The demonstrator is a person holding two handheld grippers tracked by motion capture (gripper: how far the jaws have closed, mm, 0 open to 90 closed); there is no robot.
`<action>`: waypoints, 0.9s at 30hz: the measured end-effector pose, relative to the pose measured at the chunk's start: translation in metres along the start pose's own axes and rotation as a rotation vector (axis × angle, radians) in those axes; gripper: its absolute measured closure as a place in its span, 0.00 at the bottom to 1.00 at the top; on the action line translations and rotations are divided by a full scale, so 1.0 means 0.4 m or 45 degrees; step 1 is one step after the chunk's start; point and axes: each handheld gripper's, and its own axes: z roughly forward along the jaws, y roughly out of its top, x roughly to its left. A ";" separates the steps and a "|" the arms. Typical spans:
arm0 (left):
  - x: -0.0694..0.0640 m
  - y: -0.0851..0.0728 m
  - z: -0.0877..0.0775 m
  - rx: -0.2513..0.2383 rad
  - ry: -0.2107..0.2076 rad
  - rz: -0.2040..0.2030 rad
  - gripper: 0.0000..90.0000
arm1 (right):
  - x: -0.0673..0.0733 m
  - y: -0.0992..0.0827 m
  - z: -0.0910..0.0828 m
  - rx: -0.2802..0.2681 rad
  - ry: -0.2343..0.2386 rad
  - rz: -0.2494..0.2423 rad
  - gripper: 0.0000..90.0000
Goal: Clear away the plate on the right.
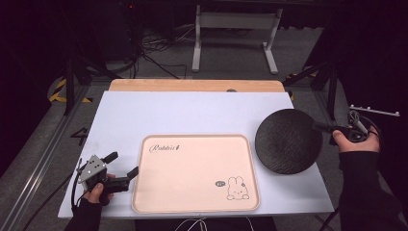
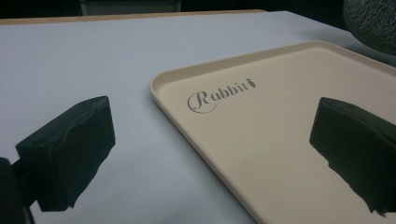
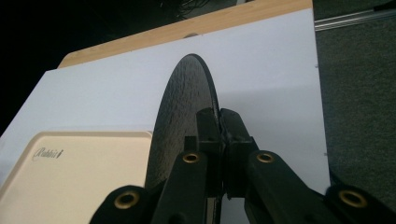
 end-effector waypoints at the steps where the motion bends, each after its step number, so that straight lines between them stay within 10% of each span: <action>1: 0.000 0.000 0.000 0.000 0.000 0.002 0.01 | 0.004 0.004 -0.002 0.001 0.004 0.001 0.98; 27: 0.000 0.000 0.000 0.002 -0.009 0.014 0.01 | 0.131 0.050 0.024 0.007 0.078 -0.092 0.98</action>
